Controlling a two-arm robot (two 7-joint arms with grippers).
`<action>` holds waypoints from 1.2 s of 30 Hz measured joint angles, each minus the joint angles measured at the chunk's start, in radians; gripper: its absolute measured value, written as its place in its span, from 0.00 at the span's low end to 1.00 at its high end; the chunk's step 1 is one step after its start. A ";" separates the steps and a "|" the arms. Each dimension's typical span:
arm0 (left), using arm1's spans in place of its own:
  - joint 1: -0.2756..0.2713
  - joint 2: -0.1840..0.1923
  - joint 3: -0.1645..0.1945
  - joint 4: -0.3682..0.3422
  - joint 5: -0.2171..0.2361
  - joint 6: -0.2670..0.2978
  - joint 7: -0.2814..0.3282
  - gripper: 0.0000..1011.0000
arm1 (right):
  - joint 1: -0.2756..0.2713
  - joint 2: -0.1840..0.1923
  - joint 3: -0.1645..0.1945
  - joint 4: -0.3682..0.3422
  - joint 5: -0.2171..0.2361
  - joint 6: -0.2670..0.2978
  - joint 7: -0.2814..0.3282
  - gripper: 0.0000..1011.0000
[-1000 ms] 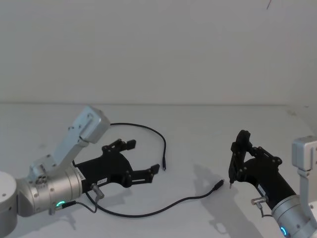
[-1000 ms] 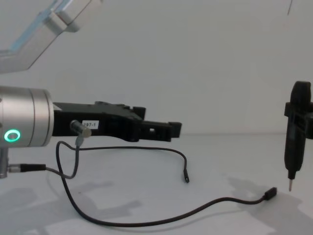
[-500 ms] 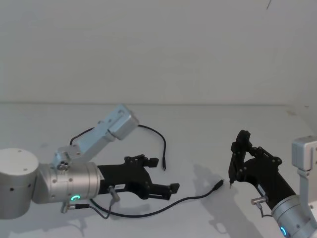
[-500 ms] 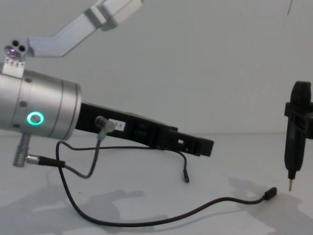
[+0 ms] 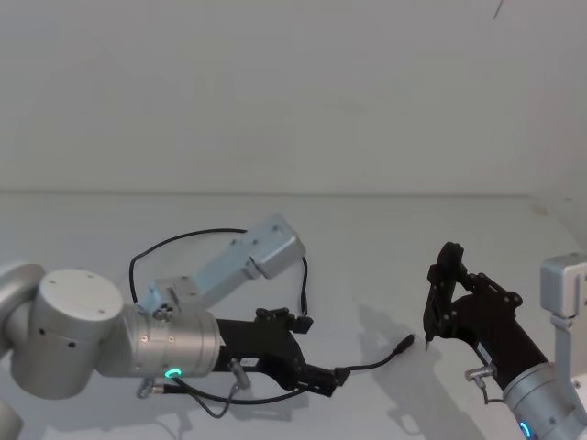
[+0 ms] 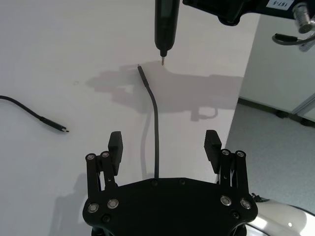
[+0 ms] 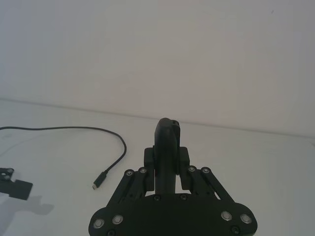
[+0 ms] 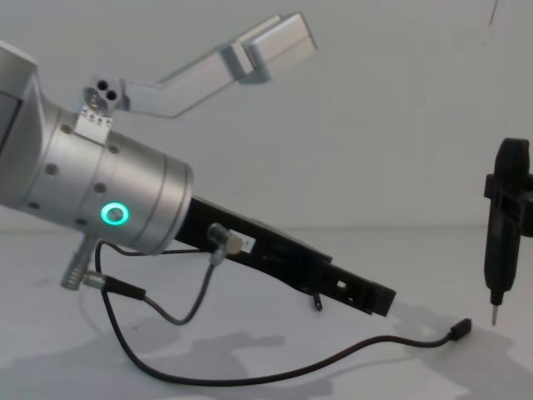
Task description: Pick up the data cable with the one hand.
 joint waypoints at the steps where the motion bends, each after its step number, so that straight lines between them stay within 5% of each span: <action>1: -0.003 -0.004 0.005 0.002 0.002 0.002 0.003 0.99 | 0.000 0.000 0.000 0.000 0.000 0.000 0.000 0.28; 36: -0.066 -0.167 0.092 0.177 0.033 0.102 0.099 0.99 | 0.000 0.000 0.000 0.000 0.000 0.000 0.000 0.28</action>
